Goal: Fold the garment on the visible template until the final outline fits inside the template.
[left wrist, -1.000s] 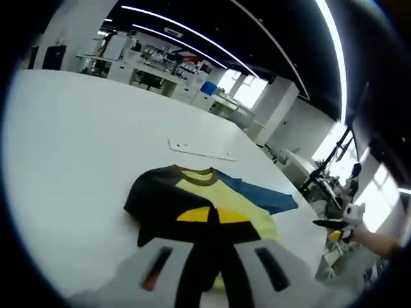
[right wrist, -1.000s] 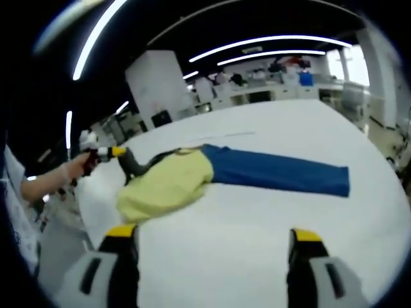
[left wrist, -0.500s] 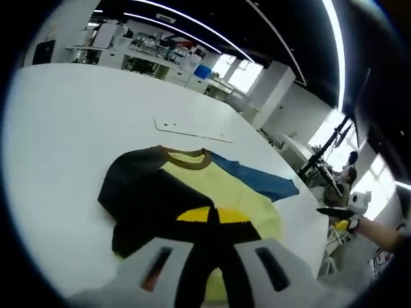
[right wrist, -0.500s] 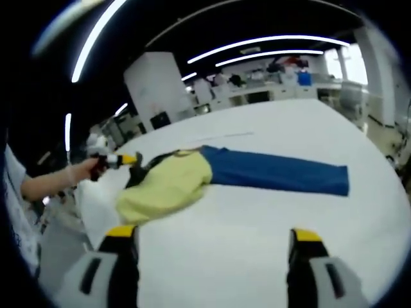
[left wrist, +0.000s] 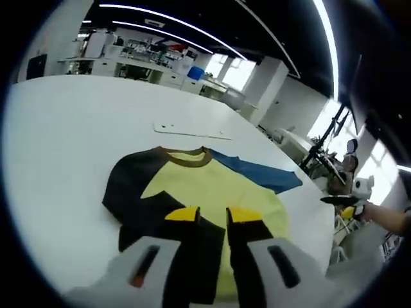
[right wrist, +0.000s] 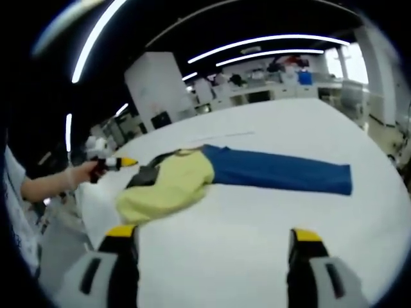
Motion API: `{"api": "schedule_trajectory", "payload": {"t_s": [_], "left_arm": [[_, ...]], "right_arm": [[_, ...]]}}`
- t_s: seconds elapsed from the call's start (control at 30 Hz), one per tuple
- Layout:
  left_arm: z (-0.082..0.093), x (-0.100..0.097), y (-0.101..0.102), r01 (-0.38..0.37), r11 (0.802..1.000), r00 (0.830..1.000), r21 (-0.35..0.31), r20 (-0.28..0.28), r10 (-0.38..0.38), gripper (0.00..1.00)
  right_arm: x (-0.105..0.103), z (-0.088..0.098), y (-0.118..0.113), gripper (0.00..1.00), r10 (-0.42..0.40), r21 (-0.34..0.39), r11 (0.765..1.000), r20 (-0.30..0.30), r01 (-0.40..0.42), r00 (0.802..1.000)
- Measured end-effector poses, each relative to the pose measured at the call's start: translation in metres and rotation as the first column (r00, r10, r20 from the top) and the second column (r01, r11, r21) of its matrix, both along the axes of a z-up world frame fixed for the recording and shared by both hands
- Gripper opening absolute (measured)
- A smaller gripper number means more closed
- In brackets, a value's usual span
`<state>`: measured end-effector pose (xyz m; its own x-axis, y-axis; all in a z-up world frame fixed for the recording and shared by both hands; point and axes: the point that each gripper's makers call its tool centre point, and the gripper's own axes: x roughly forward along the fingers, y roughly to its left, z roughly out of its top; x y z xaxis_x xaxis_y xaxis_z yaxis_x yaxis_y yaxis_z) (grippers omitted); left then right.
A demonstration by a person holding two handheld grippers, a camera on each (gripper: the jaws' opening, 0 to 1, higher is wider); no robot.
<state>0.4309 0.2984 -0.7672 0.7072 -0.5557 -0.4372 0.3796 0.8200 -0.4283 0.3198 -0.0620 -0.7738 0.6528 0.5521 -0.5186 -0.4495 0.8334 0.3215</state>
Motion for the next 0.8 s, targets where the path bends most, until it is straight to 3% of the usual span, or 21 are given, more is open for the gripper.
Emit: {"api": "schedule_trajectory", "payload": {"t_s": [0.43,0.8], "left_arm": [[-0.006,-0.015,0.023,-0.035,0.999,0.999,0.022,0.023,0.035,0.69],[-0.028,-0.032,0.055,-0.098,0.995,0.994,0.011,-0.038,0.098,0.68]], "right_arm": [[0.001,-0.001,0.004,0.97,0.008,-0.002,1.000,-0.004,-0.008,1.000],[0.000,-0.001,0.008,0.97,0.012,0.001,1.000,-0.003,-0.012,1.000]]}}
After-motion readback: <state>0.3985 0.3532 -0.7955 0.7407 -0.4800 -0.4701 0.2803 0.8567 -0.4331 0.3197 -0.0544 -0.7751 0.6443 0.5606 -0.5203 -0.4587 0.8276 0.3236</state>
